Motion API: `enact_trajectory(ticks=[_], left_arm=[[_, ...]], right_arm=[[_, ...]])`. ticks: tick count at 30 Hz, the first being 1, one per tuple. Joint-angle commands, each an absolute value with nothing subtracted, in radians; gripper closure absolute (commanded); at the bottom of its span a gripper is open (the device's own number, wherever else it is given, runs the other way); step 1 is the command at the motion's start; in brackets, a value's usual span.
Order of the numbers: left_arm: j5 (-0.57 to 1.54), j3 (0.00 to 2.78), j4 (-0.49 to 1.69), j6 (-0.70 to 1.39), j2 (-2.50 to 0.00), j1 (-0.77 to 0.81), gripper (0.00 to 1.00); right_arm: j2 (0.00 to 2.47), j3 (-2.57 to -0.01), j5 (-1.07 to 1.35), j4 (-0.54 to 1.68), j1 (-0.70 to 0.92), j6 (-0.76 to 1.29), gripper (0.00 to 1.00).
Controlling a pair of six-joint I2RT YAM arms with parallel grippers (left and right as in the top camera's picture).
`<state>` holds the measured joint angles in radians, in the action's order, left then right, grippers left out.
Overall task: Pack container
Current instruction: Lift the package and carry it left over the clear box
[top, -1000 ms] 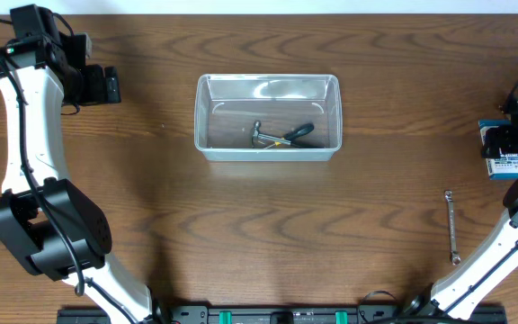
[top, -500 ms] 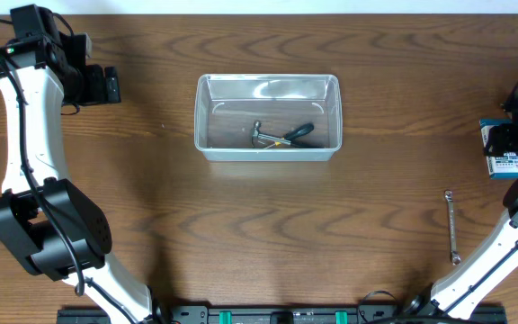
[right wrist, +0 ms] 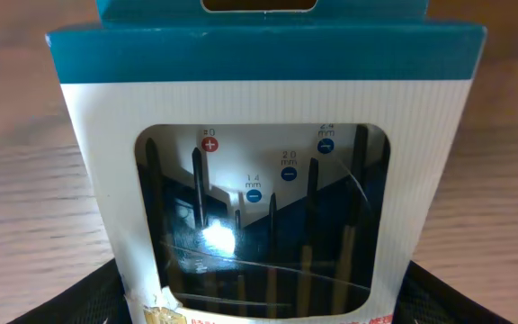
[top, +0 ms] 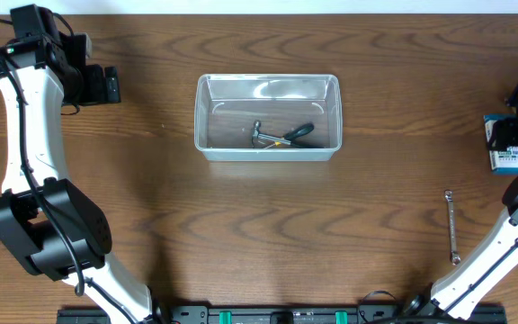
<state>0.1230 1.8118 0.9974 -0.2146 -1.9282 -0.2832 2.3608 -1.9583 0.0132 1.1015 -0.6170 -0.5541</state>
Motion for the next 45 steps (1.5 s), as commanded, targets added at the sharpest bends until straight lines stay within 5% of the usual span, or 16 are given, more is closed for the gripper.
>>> enact_trajectory(ticks=[1, 20, 45], left_arm=[[0.111, 1.804, 1.000, -0.224, -1.935, -0.286, 0.02], [0.111, 1.804, 1.000, -0.224, -1.935, -0.286, 0.02], [0.111, 1.804, 1.000, -0.224, -1.935, -0.286, 0.02]], right_arm=[[2.358, -2.070, 0.070, 1.144, -0.576, -0.536, 0.34], [2.358, -2.571, 0.128, 1.435, -0.187, -0.593, 0.35], [2.357, -2.613, 0.171, 1.465, 0.440, -0.711, 0.34]])
